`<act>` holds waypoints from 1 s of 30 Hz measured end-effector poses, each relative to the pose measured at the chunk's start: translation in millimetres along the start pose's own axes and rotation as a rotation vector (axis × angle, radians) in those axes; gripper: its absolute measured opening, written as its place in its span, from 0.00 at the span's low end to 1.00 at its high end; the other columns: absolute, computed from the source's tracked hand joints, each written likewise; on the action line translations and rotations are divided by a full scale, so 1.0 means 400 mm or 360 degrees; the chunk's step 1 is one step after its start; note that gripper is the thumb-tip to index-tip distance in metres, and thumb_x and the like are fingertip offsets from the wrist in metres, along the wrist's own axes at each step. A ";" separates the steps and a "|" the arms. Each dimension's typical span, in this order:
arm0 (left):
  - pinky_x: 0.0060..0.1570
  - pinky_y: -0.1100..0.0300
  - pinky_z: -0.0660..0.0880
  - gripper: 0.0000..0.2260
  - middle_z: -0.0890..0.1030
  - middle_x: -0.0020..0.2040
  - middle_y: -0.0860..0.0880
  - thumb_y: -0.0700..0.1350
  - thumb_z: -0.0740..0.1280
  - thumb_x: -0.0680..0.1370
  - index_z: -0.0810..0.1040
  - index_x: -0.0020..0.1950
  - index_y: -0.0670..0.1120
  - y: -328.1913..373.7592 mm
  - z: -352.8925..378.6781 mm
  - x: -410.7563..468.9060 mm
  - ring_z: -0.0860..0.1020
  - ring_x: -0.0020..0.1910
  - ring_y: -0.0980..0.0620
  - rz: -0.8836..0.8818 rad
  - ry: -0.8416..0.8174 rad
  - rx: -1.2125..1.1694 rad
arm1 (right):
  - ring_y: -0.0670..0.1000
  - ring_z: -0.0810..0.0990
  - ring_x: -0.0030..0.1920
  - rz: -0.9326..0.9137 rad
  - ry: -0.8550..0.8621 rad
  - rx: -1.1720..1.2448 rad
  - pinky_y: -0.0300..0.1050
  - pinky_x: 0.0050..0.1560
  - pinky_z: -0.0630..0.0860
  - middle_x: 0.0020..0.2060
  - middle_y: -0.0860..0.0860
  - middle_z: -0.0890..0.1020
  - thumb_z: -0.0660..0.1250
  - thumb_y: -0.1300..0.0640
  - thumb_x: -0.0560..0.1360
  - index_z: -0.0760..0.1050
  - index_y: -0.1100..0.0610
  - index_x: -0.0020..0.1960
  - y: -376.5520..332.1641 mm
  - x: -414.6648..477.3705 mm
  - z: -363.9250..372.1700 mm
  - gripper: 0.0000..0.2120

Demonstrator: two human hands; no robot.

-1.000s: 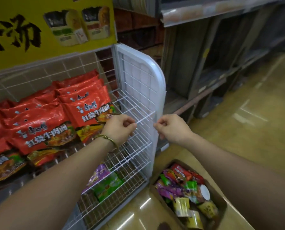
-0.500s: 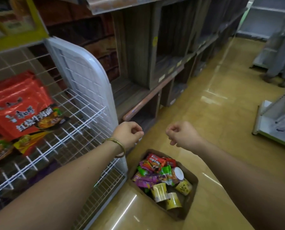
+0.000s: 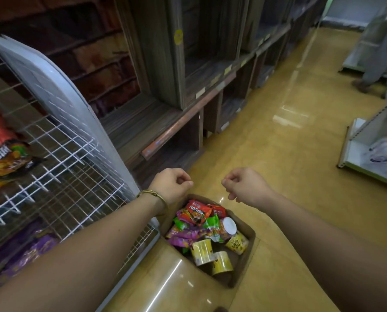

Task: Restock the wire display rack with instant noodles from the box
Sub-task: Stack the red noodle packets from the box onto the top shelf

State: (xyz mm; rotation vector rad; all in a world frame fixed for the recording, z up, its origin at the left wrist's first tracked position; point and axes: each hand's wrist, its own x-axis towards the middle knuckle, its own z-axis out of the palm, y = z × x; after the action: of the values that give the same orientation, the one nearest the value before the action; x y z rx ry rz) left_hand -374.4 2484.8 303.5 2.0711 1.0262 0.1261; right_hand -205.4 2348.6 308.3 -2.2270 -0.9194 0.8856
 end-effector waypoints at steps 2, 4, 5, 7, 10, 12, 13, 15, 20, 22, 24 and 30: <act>0.50 0.49 0.81 0.02 0.82 0.41 0.51 0.49 0.69 0.77 0.81 0.47 0.51 0.002 0.023 0.007 0.82 0.45 0.51 -0.0045 0.0002 0.0018 | 0.46 0.83 0.33 0.0001 -0.0020 -0.0015 0.43 0.37 0.79 0.37 0.53 0.84 0.66 0.53 0.80 0.79 0.56 0.49 0.027 0.016 -0.004 0.08; 0.49 0.50 0.81 0.03 0.82 0.41 0.52 0.48 0.69 0.78 0.81 0.49 0.51 -0.002 0.047 0.016 0.82 0.43 0.53 -0.0074 0.0008 0.0030 | 0.46 0.83 0.34 0.0011 -0.0052 -0.0027 0.44 0.39 0.81 0.37 0.53 0.84 0.66 0.53 0.79 0.79 0.56 0.49 0.050 0.033 0.002 0.07; 0.48 0.51 0.82 0.03 0.82 0.40 0.53 0.47 0.68 0.78 0.81 0.49 0.50 -0.006 0.057 0.021 0.82 0.40 0.54 -0.0090 0.0011 0.0026 | 0.47 0.84 0.35 0.0010 -0.0065 -0.0033 0.46 0.41 0.82 0.37 0.52 0.84 0.66 0.52 0.79 0.79 0.55 0.48 0.061 0.043 0.009 0.07; 0.47 0.53 0.82 0.03 0.81 0.40 0.54 0.47 0.68 0.78 0.80 0.51 0.49 -0.021 0.078 0.033 0.82 0.37 0.56 -0.0120 -0.0002 0.0043 | 0.49 0.84 0.38 -0.0004 -0.0094 -0.0043 0.50 0.45 0.83 0.37 0.52 0.85 0.66 0.52 0.79 0.79 0.53 0.47 0.078 0.064 0.025 0.06; 0.48 0.52 0.81 0.02 0.83 0.42 0.52 0.47 0.68 0.78 0.80 0.49 0.52 -0.053 0.108 0.057 0.82 0.41 0.53 -0.0173 -0.0012 0.0065 | 0.50 0.84 0.37 0.0003 -0.0152 -0.0041 0.51 0.44 0.83 0.36 0.53 0.85 0.66 0.53 0.79 0.79 0.54 0.47 0.100 0.095 0.054 0.06; 0.49 0.52 0.81 0.02 0.83 0.42 0.52 0.48 0.68 0.78 0.80 0.49 0.52 -0.081 0.130 0.078 0.82 0.42 0.53 -0.0216 -0.0014 0.0045 | 0.51 0.84 0.37 0.0013 -0.0161 -0.0027 0.50 0.43 0.81 0.35 0.53 0.84 0.66 0.53 0.79 0.79 0.54 0.46 0.119 0.117 0.080 0.06; 0.48 0.52 0.81 0.02 0.83 0.41 0.53 0.47 0.67 0.79 0.80 0.49 0.52 -0.096 0.142 0.089 0.82 0.41 0.54 -0.0241 -0.0013 0.0026 | 0.51 0.83 0.37 0.0021 -0.0170 -0.0024 0.49 0.42 0.81 0.35 0.53 0.84 0.66 0.53 0.79 0.79 0.53 0.46 0.130 0.130 0.096 0.06; 0.49 0.53 0.81 0.02 0.83 0.40 0.53 0.47 0.67 0.79 0.79 0.47 0.53 -0.131 0.166 0.115 0.82 0.40 0.54 -0.0275 -0.0006 0.0017 | 0.50 0.83 0.36 0.0061 -0.0190 -0.0012 0.47 0.40 0.81 0.35 0.52 0.84 0.66 0.53 0.79 0.79 0.53 0.45 0.159 0.155 0.129 0.06; 0.48 0.53 0.81 0.05 0.83 0.42 0.53 0.48 0.68 0.78 0.77 0.43 0.57 -0.241 0.228 0.177 0.82 0.41 0.54 -0.0353 0.0009 -0.0023 | 0.55 0.85 0.41 0.0132 -0.0199 0.0027 0.51 0.41 0.82 0.37 0.52 0.84 0.66 0.55 0.79 0.79 0.53 0.43 0.241 0.234 0.229 0.08; 0.48 0.54 0.81 0.05 0.83 0.40 0.53 0.47 0.68 0.78 0.77 0.43 0.56 -0.286 0.255 0.211 0.82 0.40 0.55 -0.0367 0.0020 -0.0045 | 0.55 0.85 0.40 0.0141 -0.0180 0.0008 0.51 0.41 0.82 0.36 0.53 0.84 0.65 0.56 0.79 0.79 0.54 0.44 0.278 0.273 0.271 0.07; 0.47 0.54 0.81 0.06 0.84 0.38 0.52 0.45 0.68 0.78 0.78 0.43 0.55 -0.331 0.289 0.247 0.82 0.37 0.56 -0.0375 0.0036 -0.0092 | 0.56 0.84 0.38 0.0140 -0.0165 -0.0034 0.53 0.41 0.82 0.36 0.54 0.84 0.64 0.56 0.79 0.79 0.54 0.44 0.317 0.317 0.314 0.08; 0.48 0.54 0.81 0.03 0.85 0.38 0.51 0.45 0.69 0.78 0.80 0.46 0.52 -0.484 0.423 0.342 0.83 0.39 0.54 -0.0363 -0.0001 -0.0106 | 0.55 0.84 0.38 0.0112 -0.0127 -0.0103 0.53 0.43 0.83 0.37 0.53 0.84 0.65 0.51 0.79 0.79 0.54 0.45 0.441 0.456 0.444 0.09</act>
State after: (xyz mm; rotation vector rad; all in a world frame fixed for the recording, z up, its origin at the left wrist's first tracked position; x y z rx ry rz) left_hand -335.4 2543.8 21.1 1.8800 1.2325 0.0425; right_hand -170.5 2424.0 10.0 -2.3058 -0.9227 0.9964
